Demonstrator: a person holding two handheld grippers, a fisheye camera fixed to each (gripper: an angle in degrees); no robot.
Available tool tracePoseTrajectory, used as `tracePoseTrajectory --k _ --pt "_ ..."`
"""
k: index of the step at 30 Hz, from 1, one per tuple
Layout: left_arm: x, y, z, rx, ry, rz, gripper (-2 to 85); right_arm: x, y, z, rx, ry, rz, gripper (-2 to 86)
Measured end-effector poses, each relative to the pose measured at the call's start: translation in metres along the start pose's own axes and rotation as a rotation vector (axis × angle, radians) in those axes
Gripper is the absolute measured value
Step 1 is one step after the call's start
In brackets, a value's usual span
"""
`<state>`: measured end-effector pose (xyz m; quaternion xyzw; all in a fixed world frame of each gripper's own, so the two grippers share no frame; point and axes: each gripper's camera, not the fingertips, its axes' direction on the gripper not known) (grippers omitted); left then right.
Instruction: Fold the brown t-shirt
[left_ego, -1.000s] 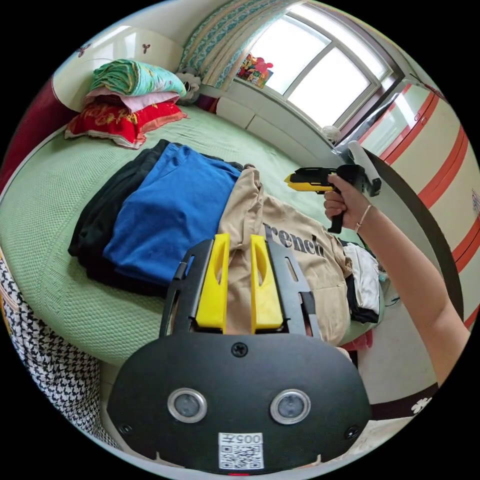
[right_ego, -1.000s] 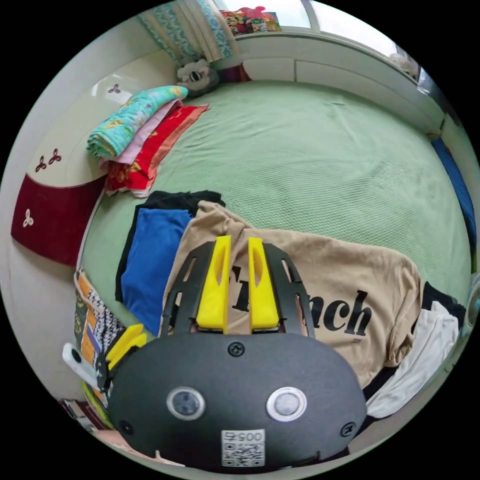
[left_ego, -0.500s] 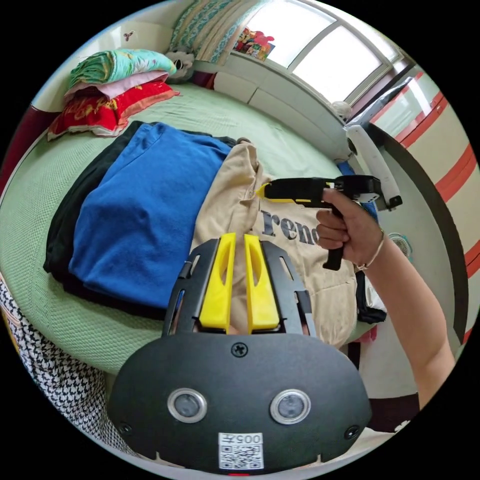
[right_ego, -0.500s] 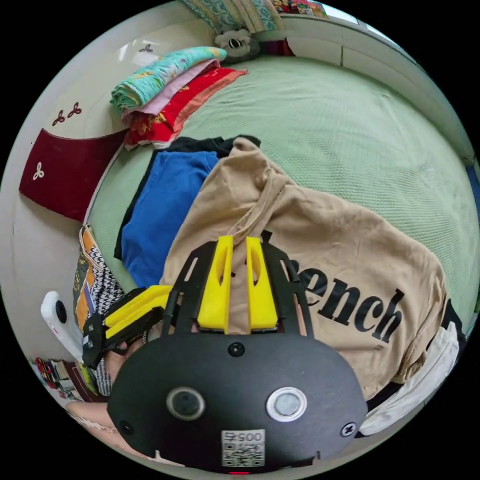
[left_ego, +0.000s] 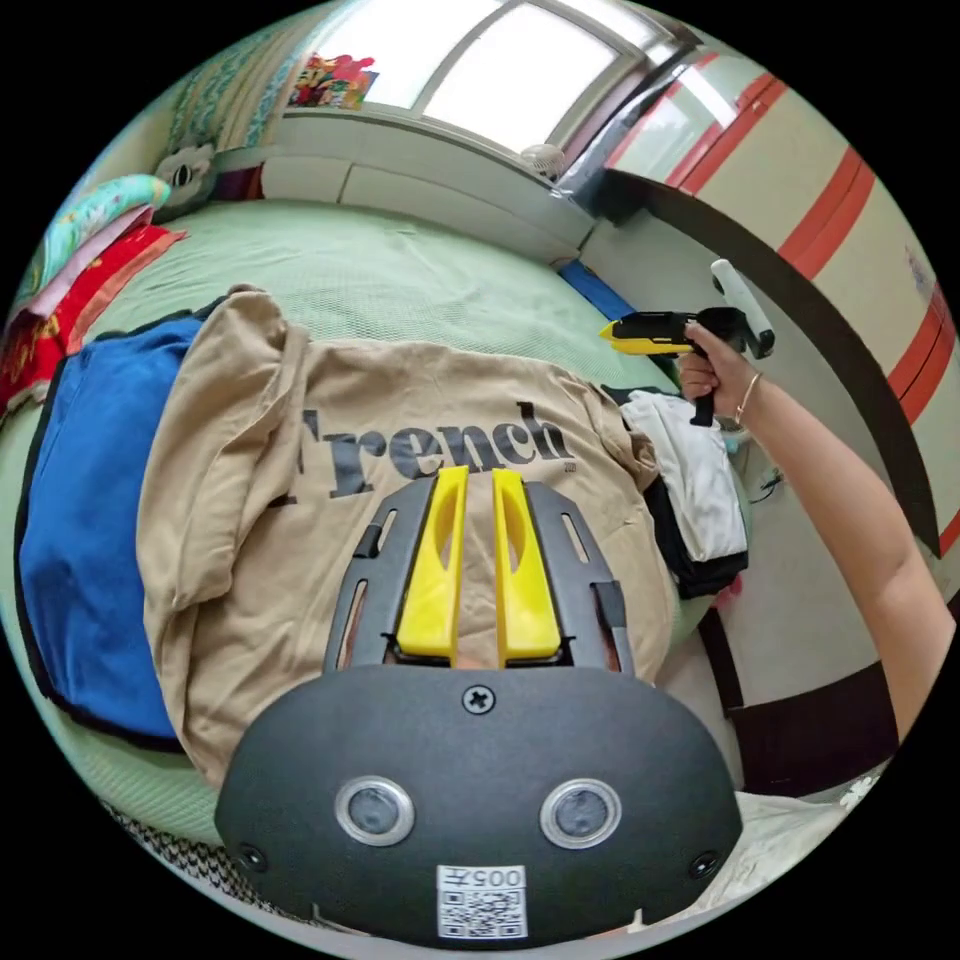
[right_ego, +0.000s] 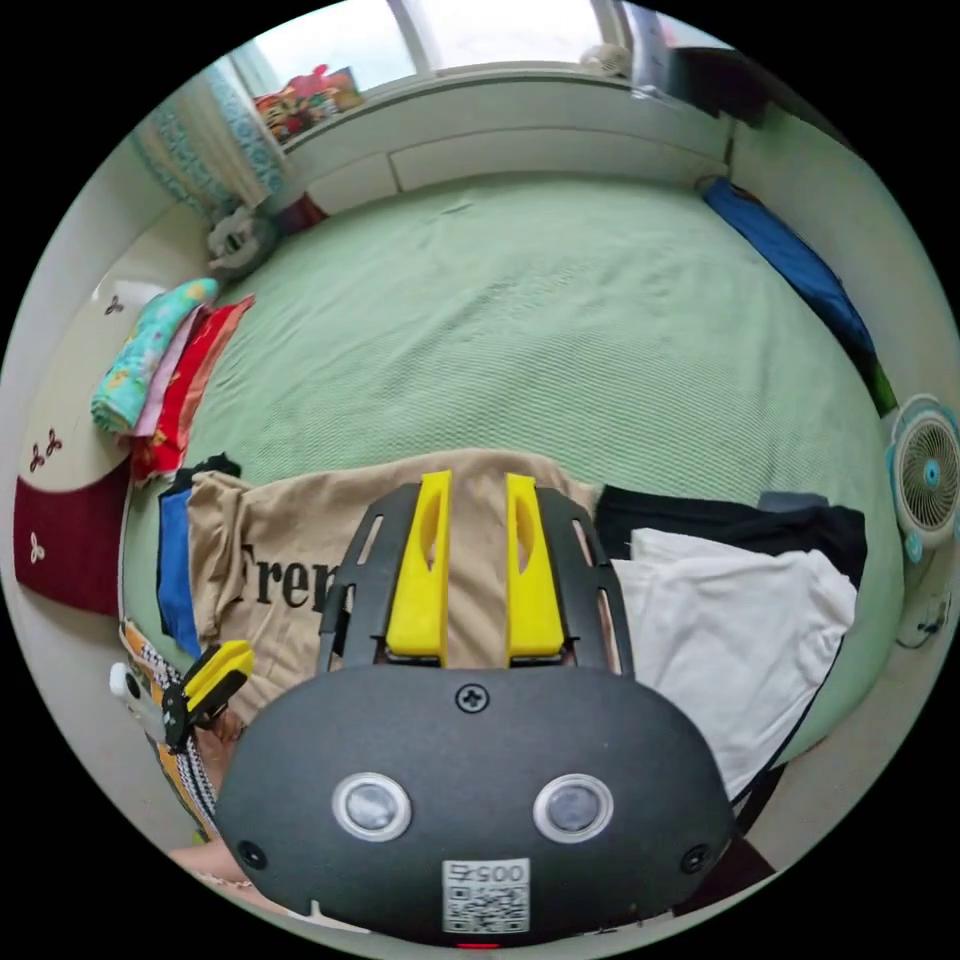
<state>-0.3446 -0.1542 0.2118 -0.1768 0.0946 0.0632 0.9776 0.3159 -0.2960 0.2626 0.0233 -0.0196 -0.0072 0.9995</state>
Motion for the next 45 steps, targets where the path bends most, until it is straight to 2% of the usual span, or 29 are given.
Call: tracePoseTrajectory --k 3,7,13,21,28,32,35,39,45 --pt "0.007 -0.009 0.013 -0.011 0.081 0.001 5.6 0.034 0.0 0.016 -0.023 0.01 0.06 8.5" --pt "0.016 -0.02 0.024 -0.028 0.043 0.018 5.6 0.053 -0.004 0.041 -0.045 -0.009 0.088 8.7" --pt "0.021 -0.028 0.033 -0.049 0.039 0.017 5.6 0.059 -0.009 0.072 -0.094 0.134 0.106 7.5" --pt "0.025 -0.035 0.034 -0.038 0.047 0.005 5.6 0.055 0.0 0.07 -0.071 0.115 0.119 4.4" --pt "0.032 -0.036 0.033 -0.032 0.061 -0.004 5.3 -0.033 0.012 0.012 0.041 0.175 -0.038 3.6" --pt "0.036 -0.035 0.032 -0.035 0.047 0.006 5.3 -0.117 0.027 0.006 -0.015 0.143 -0.171 5.8" --pt "0.038 -0.034 0.028 -0.035 0.032 0.012 5.3 -0.146 0.035 -0.002 -0.003 0.124 -0.242 8.1" --pt "0.036 -0.031 0.02 -0.022 0.043 0.002 5.3 -0.132 0.043 -0.007 -0.041 0.117 -0.248 8.8" --pt "0.034 -0.032 0.015 -0.012 0.061 -0.014 5.2 -0.051 0.081 0.013 -0.2 0.11 -0.163 8.5"
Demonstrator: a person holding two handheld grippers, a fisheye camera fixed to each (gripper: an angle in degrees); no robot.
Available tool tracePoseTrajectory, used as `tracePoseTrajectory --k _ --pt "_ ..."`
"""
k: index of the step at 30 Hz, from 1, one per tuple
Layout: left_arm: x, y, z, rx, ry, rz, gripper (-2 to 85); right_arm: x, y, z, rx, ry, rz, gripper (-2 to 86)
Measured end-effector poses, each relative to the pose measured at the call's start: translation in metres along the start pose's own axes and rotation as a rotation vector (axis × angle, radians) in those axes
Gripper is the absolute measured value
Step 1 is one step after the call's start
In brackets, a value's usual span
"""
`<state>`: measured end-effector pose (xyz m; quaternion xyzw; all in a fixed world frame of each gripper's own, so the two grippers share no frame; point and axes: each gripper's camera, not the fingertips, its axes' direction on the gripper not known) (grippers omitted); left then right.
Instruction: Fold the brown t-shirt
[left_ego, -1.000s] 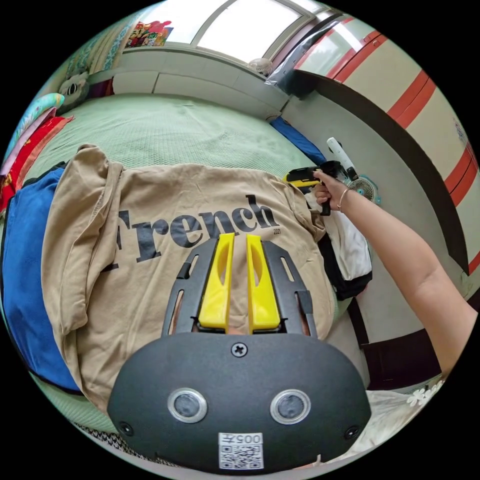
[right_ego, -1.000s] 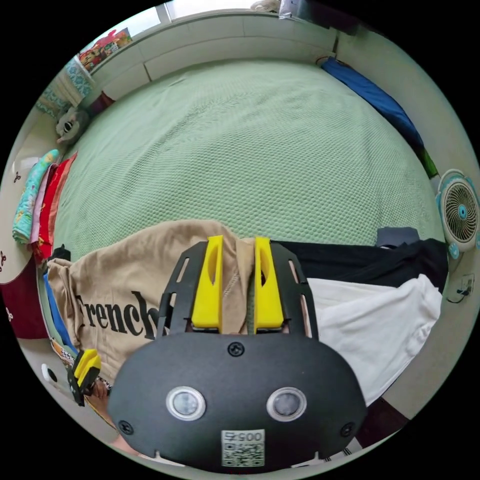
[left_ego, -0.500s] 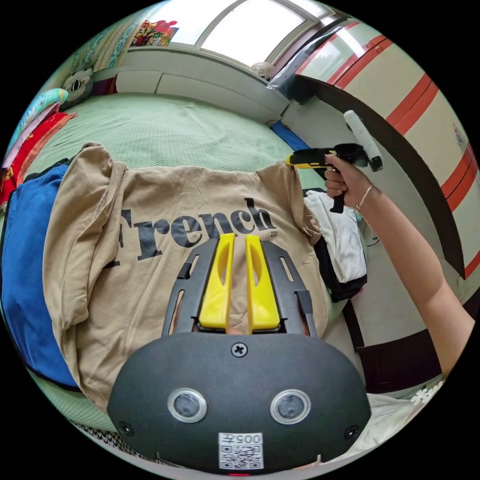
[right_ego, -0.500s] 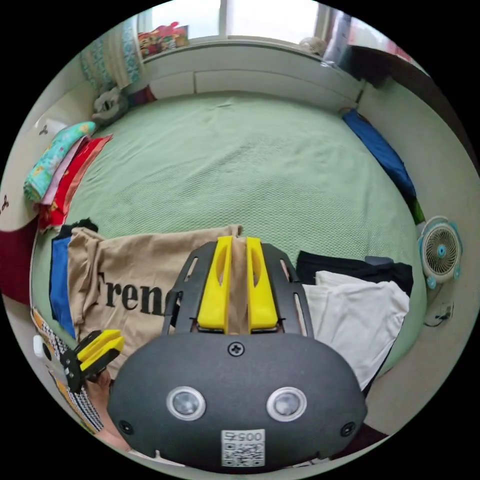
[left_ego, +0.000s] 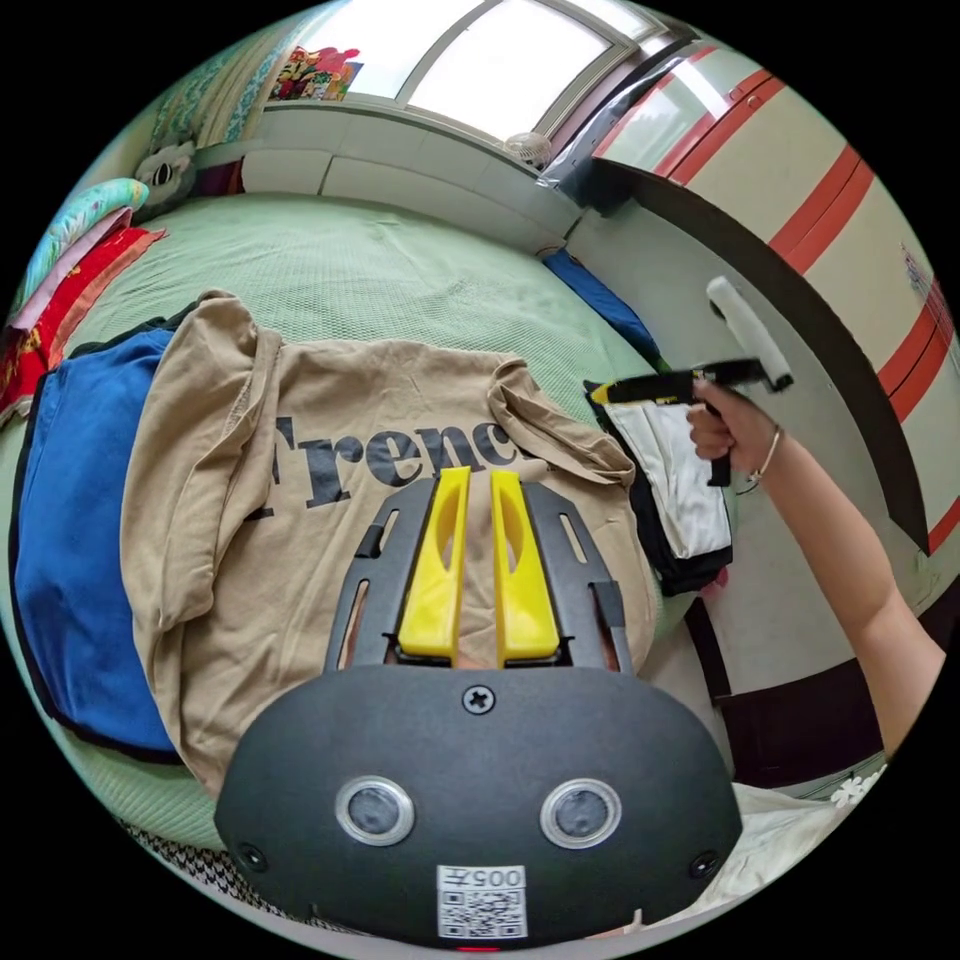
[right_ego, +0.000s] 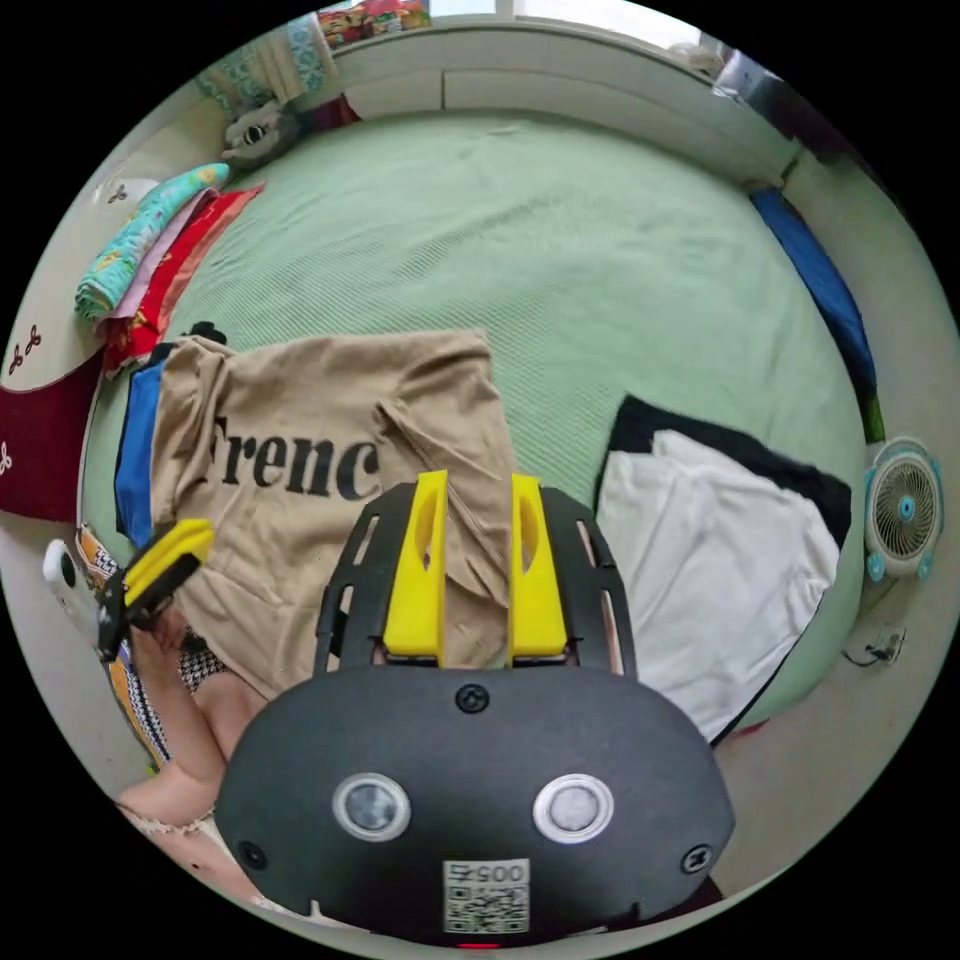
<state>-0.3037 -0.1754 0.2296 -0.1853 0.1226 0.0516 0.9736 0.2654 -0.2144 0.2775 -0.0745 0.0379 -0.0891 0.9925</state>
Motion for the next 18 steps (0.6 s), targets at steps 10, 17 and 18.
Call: tracePoseTrajectory --k 10,17,18 --pt "0.01 0.0 0.003 -0.012 0.015 0.01 5.1 0.012 0.065 0.013 0.017 -0.022 -0.007 0.1" --pt "0.01 -0.001 0.002 -0.016 0.013 0.004 5.1 -0.05 0.101 0.006 0.005 -0.034 -0.206 0.8" --pt "0.01 -0.001 0.002 -0.017 0.016 0.002 5.1 -0.053 0.103 0.009 -0.011 -0.033 -0.214 1.9"
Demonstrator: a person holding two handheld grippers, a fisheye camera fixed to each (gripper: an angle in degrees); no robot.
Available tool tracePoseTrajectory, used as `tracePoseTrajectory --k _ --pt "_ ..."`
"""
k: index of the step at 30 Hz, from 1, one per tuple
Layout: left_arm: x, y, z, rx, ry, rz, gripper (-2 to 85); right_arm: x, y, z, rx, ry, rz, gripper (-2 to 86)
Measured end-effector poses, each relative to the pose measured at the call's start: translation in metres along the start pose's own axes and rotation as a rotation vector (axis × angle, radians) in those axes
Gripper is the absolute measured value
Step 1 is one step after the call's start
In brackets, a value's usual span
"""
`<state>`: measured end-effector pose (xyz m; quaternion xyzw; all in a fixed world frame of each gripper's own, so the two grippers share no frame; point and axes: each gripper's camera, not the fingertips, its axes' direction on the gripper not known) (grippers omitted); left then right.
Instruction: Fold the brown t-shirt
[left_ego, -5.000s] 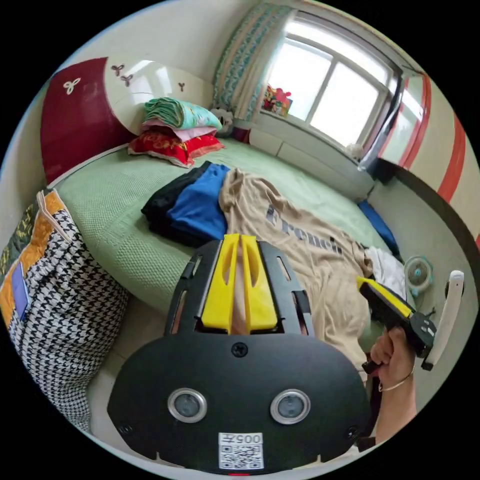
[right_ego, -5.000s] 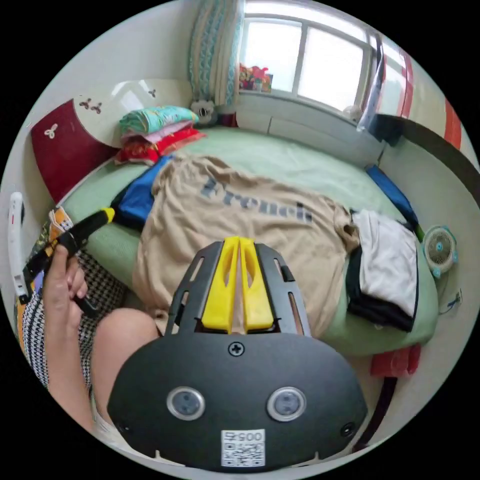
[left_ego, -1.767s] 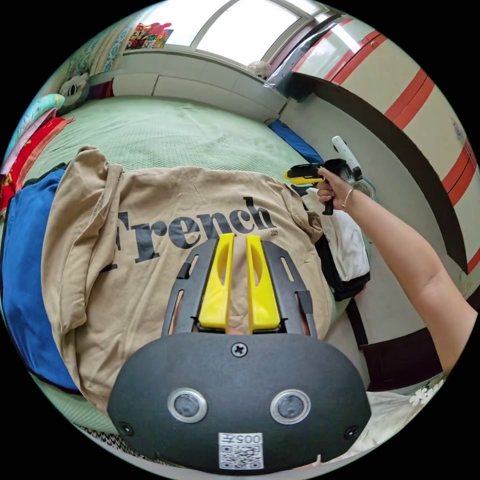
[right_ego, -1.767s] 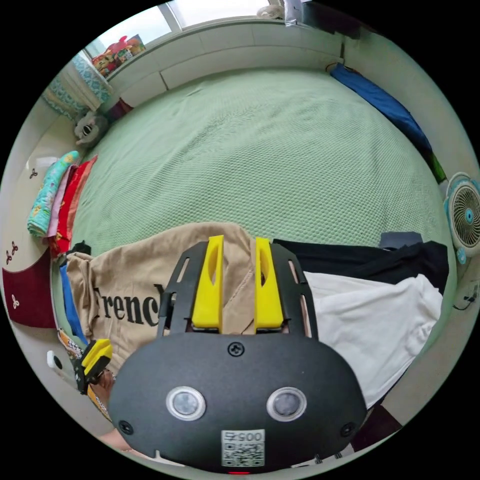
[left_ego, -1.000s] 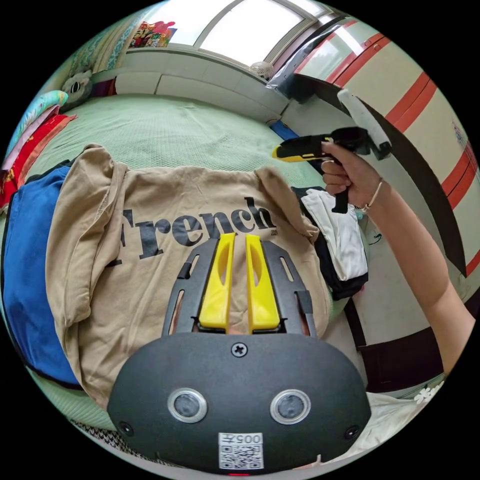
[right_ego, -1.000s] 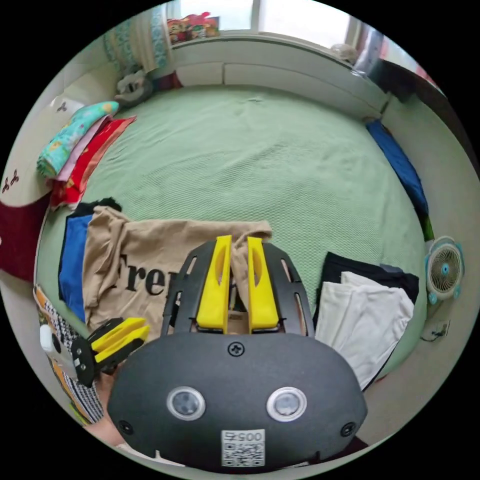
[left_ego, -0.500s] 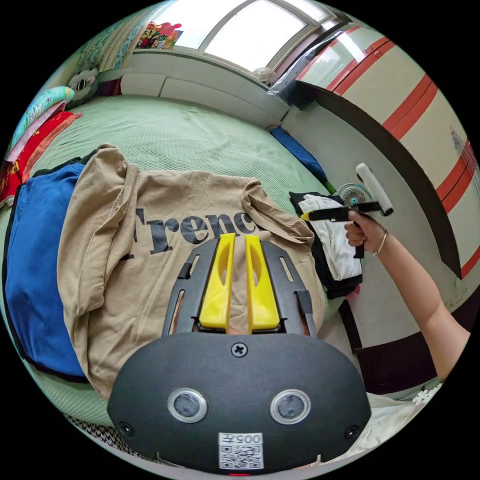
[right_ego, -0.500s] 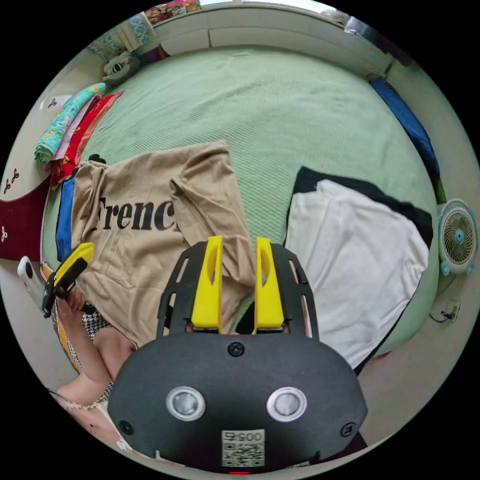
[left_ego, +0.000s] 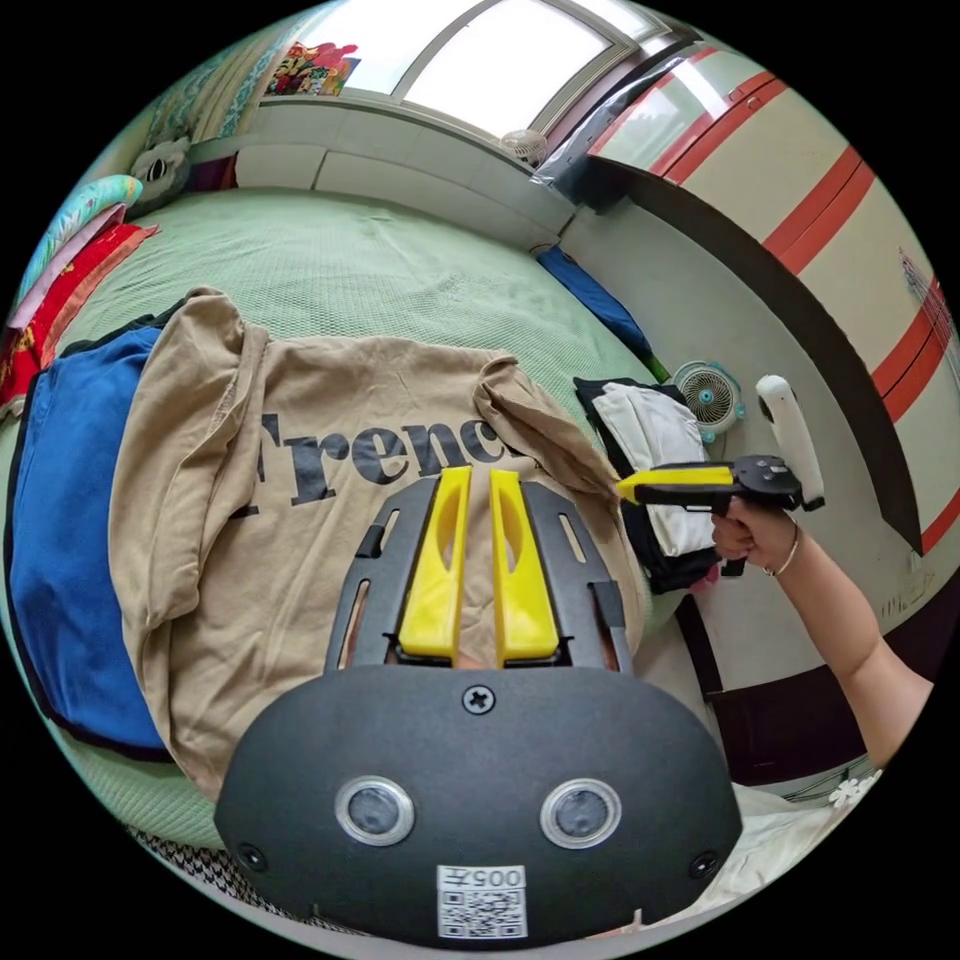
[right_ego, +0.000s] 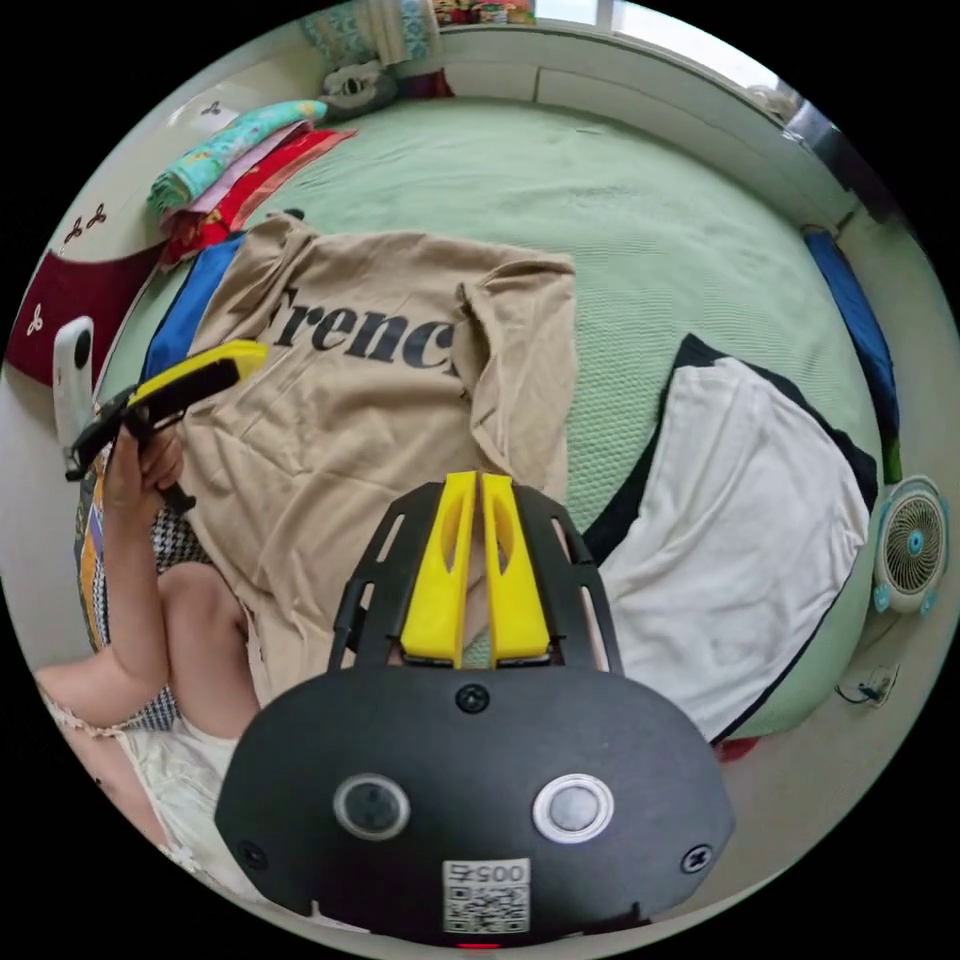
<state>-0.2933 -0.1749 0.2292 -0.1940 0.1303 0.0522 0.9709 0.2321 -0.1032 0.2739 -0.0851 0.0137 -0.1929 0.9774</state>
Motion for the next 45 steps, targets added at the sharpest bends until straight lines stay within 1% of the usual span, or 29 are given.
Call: tracePoseTrajectory --k 1,4,10,15,19,23,26,29,37,42,45 --pt "0.001 0.0 0.0 -0.001 0.003 0.001 5.1 -0.006 0.002 0.008 -0.029 0.02 -0.014 4.0" --pt "0.003 0.001 0.0 -0.006 0.002 0.011 5.0 -0.013 0.008 0.019 -0.064 0.09 -0.029 5.7" --pt "0.002 0.002 -0.003 -0.001 -0.013 0.009 5.1 -0.01 0.013 0.011 -0.039 0.065 0.022 6.3" --pt "0.002 0.0 -0.002 0.005 0.017 -0.001 5.1 -0.016 0.017 -0.003 0.027 0.032 0.072 6.2" --pt "0.008 -0.002 0.004 -0.003 0.018 0.013 5.0 -0.016 0.024 -0.015 0.119 -0.033 0.145 6.0" --pt "0.012 -0.004 0.009 -0.013 0.019 0.017 5.1 -0.006 0.022 -0.021 0.182 -0.023 0.222 6.2" --pt "0.015 -0.004 0.011 -0.018 0.018 0.024 5.1 0.007 0.013 -0.025 0.211 -0.066 0.272 6.1" --pt "0.014 -0.006 0.011 -0.015 0.005 0.026 5.1 0.014 0.006 -0.029 0.243 -0.063 0.291 6.1" --pt "0.008 -0.014 0.013 -0.009 0.018 0.006 5.1 0.023 -0.012 -0.021 0.261 -0.02 0.287 6.1" --pt "0.009 -0.015 0.015 -0.036 -0.034 0.032 5.1 0.03 -0.027 -0.018 0.294 -0.008 0.217 7.4" --pt "0.006 -0.015 0.012 -0.04 -0.022 0.026 5.1 0.044 -0.038 -0.02 0.317 -0.022 0.197 8.5"
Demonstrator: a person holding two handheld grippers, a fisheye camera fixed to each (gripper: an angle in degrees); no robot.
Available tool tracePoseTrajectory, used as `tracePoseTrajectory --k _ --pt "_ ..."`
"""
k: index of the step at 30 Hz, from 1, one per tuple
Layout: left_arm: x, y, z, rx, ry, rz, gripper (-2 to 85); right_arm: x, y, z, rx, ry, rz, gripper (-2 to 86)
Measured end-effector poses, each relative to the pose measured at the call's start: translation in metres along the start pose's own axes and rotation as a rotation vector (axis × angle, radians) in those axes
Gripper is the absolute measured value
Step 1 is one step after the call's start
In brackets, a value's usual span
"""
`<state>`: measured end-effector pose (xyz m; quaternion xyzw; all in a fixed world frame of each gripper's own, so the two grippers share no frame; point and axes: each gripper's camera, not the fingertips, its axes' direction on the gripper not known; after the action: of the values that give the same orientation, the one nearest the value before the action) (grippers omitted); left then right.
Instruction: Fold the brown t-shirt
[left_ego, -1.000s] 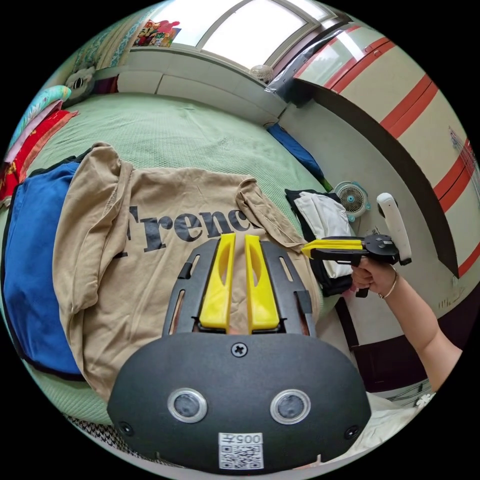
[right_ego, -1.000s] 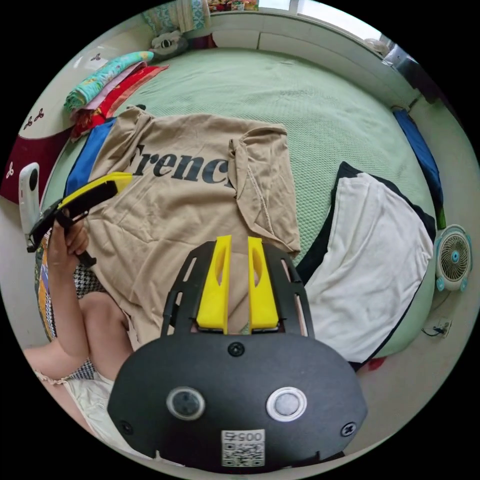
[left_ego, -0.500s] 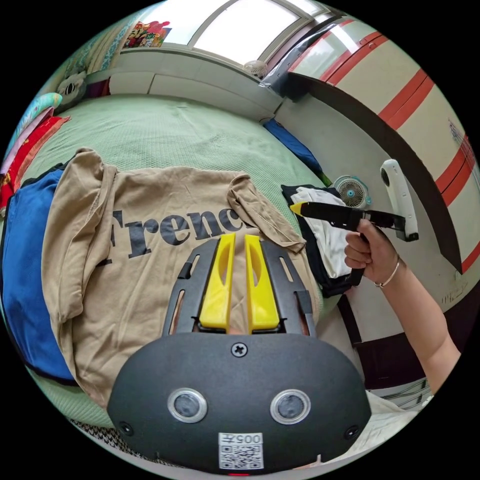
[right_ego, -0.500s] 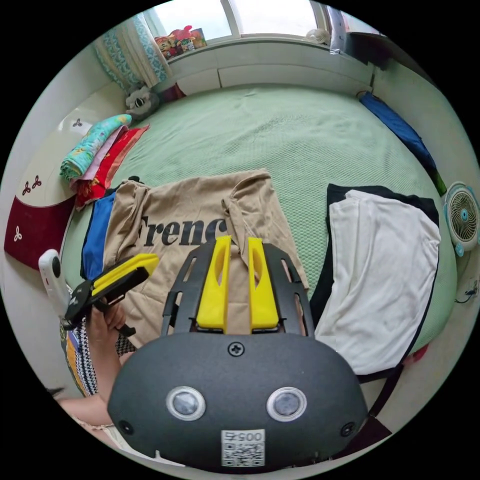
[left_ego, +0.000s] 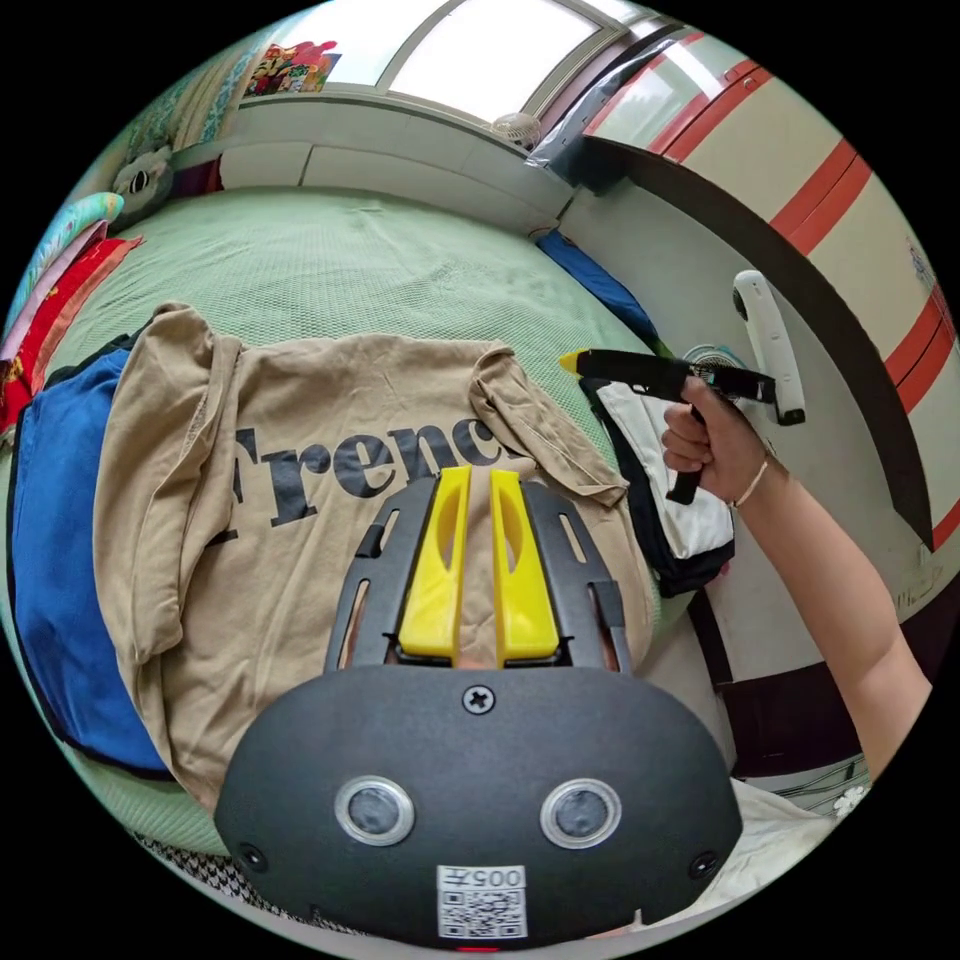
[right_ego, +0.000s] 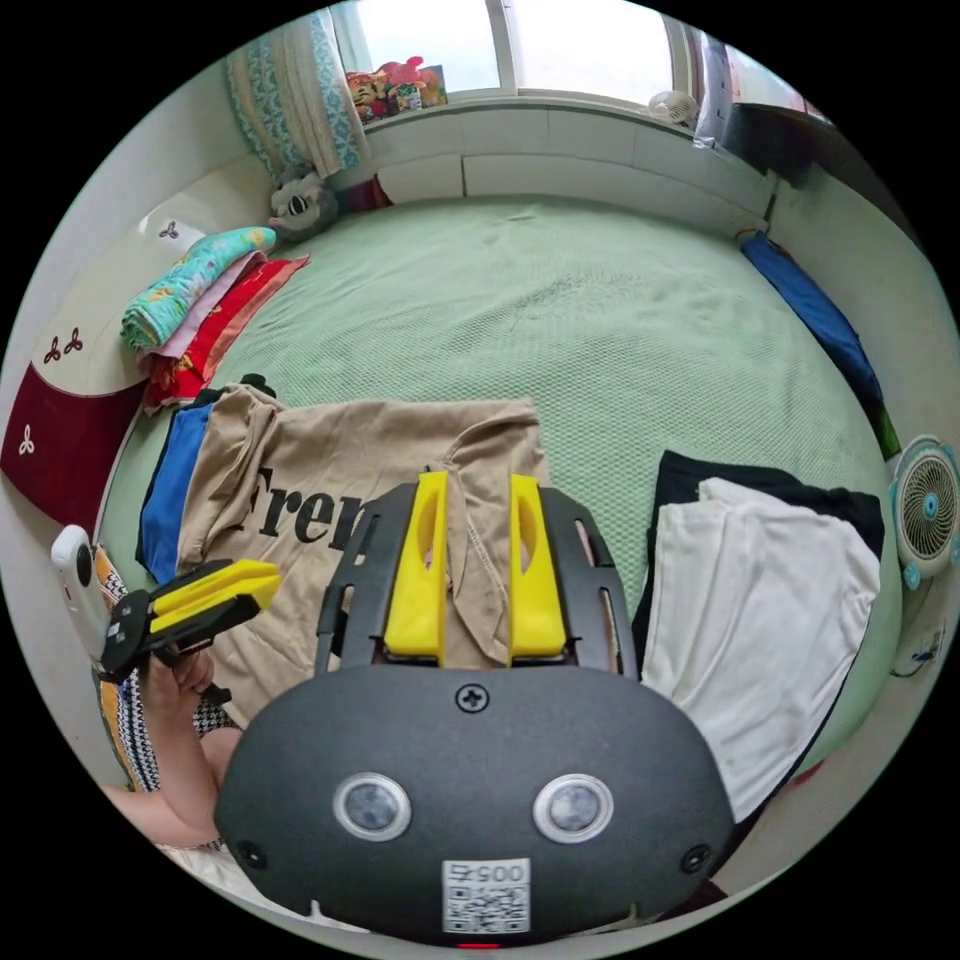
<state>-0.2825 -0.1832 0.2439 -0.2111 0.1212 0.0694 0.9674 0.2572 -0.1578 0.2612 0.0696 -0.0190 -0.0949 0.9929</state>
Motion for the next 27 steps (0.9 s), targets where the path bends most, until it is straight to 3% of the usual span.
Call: tracePoseTrajectory --k 8,14,16,20,23,27 --pt "-0.008 0.002 -0.005 -0.014 -0.044 0.007 5.1 -0.018 -0.024 0.046 -0.071 -0.034 -0.108 10.9" --pt "-0.019 0.005 -0.012 -0.001 -0.031 -0.012 5.1 -0.054 -0.029 0.11 -0.214 0.15 -0.12 6.7" --pt "-0.023 0.006 -0.014 -0.003 -0.034 -0.015 5.0 -0.052 -0.034 0.108 -0.164 0.218 -0.066 4.8" --pt "-0.03 0.007 -0.016 0.002 -0.017 -0.022 5.0 -0.028 -0.054 0.084 -0.04 0.104 0.101 5.2" --pt "-0.035 0.007 -0.016 -0.009 -0.019 -0.024 5.1 -0.017 -0.076 0.081 -0.107 -0.001 0.09 7.9" --pt "-0.045 0.008 -0.019 -0.007 -0.027 -0.032 5.1 -0.008 -0.097 0.059 -0.02 -0.016 0.063 9.7"
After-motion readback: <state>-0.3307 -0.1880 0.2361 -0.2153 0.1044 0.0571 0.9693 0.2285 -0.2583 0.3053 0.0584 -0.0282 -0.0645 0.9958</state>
